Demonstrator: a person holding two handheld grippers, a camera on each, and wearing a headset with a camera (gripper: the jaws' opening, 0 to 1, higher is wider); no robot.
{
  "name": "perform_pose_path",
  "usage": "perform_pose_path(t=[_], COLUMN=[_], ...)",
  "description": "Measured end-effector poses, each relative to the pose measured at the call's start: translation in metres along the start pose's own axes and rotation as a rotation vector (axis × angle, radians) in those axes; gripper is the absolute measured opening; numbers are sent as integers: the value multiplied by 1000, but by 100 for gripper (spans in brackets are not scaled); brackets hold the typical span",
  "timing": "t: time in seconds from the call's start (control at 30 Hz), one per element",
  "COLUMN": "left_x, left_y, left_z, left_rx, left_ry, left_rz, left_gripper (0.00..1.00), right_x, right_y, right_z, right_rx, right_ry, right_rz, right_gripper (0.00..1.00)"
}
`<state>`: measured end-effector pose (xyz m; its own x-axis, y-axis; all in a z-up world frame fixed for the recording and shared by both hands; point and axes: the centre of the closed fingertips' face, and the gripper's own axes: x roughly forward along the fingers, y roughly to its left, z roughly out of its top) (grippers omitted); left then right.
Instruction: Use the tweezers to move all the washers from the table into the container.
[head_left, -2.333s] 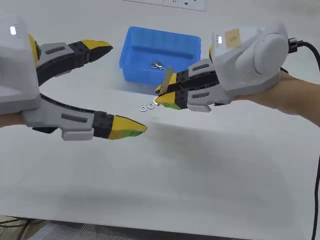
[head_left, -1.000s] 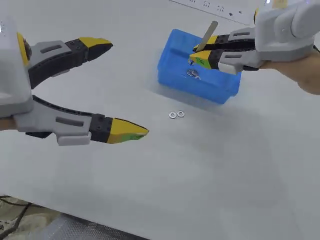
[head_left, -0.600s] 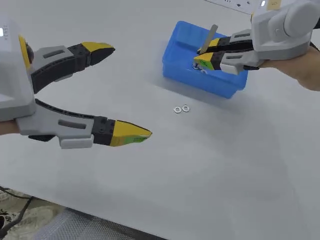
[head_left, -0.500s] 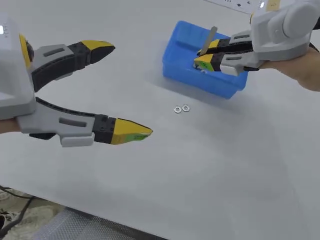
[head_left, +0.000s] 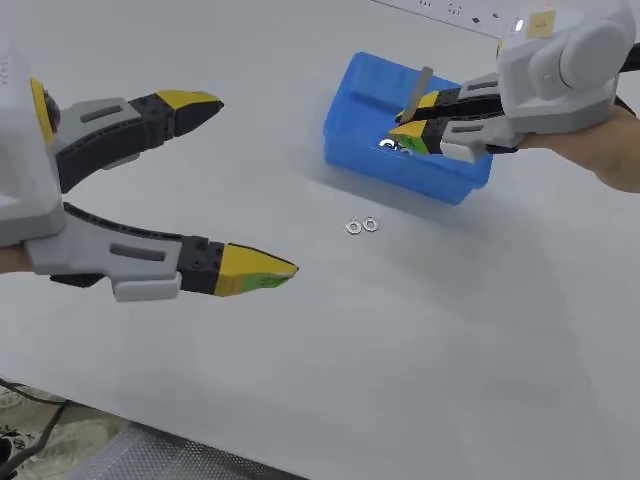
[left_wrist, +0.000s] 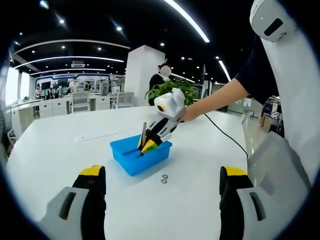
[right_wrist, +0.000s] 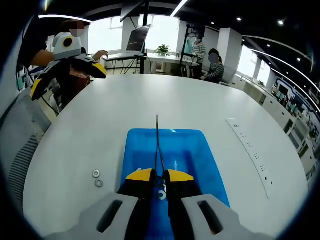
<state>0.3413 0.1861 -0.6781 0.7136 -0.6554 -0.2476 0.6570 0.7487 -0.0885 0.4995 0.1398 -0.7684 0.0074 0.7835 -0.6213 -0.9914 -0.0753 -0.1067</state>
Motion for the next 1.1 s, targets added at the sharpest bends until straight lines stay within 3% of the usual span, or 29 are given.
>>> perform_pose_path(t=[0.4,0.6,0.77,0.83,0.9,1.03,1.1], left_x=[4,15,35,47,59,85,94], left_y=[0,7,14,11,10,10,8], left_z=[-2,11,23,29,35,38,46], left_rx=[7,20,64,69,79,179,188], left_ry=[15,-6,-20,-27,-41,35,25], left_rz=[-8,-25,-52,-100,-124,-169,-183], left_gripper=[100,99,94,87,86,77,69], right_x=[-10,-20,-29,-33,-35,-38,-39], right_y=[5,10,11,14,17,24,26], right_z=[17,25,27,27,28,33,35], right_rx=[-32,-52,-59,-67,-71,-80,-87], right_ry=[-18,-19,-18,-10,-6,-1,-1], right_rz=[-11,-21,-23,-25,-20,-17,-18], right_gripper=[8,8,8,8,8,8,8])
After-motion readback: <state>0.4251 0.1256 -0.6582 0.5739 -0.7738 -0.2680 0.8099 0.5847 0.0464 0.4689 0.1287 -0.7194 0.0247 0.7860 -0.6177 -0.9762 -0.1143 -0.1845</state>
